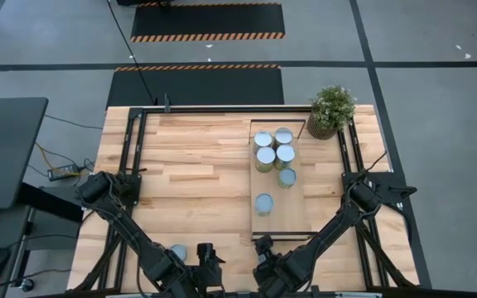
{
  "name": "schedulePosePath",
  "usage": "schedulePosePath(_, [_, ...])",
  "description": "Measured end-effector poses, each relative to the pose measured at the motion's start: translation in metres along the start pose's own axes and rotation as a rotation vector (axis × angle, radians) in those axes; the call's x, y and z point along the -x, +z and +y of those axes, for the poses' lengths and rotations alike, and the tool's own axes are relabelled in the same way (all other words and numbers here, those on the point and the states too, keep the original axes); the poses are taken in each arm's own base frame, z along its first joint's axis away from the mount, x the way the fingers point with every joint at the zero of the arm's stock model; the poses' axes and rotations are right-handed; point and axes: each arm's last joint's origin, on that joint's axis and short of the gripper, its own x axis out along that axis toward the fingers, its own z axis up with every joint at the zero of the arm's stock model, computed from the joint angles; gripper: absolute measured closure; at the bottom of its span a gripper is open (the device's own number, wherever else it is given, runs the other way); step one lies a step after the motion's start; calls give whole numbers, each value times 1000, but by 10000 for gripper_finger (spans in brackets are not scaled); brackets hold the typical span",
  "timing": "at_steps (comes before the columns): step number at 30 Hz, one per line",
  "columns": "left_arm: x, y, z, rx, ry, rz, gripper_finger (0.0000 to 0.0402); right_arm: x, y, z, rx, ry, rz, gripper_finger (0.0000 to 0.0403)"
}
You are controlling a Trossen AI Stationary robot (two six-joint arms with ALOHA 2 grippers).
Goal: Pick and place cans onto a shelf
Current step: Put the canned diced tomatoes on the shelf
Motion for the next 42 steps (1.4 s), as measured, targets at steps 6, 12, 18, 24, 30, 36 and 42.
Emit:
schedulePosePath(6, [0, 0, 0, 0, -1, 1, 13, -3, -3, 0, -5, -3, 16, 38])
schedulePosePath(12, [0, 0, 0, 4, -1, 1, 13, -2, -3, 1, -28, 16, 18, 69])
schedulePosePath(18, [0, 0, 0, 4, -4, 3, 13, 16, 8, 0, -125, 117, 16, 80])
schedulePosePath(24, [-1, 1, 1, 7, 0, 2, 13, 67, 30, -13, -184, 96, -69, 81])
schedulePosePath(30, [-1, 0, 2, 37, 4, 8, 13, 121, 45, -27, -191, 44, -219, 82])
schedulePosePath(36, [-1, 1, 4, 17, 71, -32, 13, 149, 40, -59, -198, -96, -256, 82])
schedulePosePath(42, [2, -5, 14, -126, 281, -68, 13, 168, 25, -115, -308, -174, -228, 82])
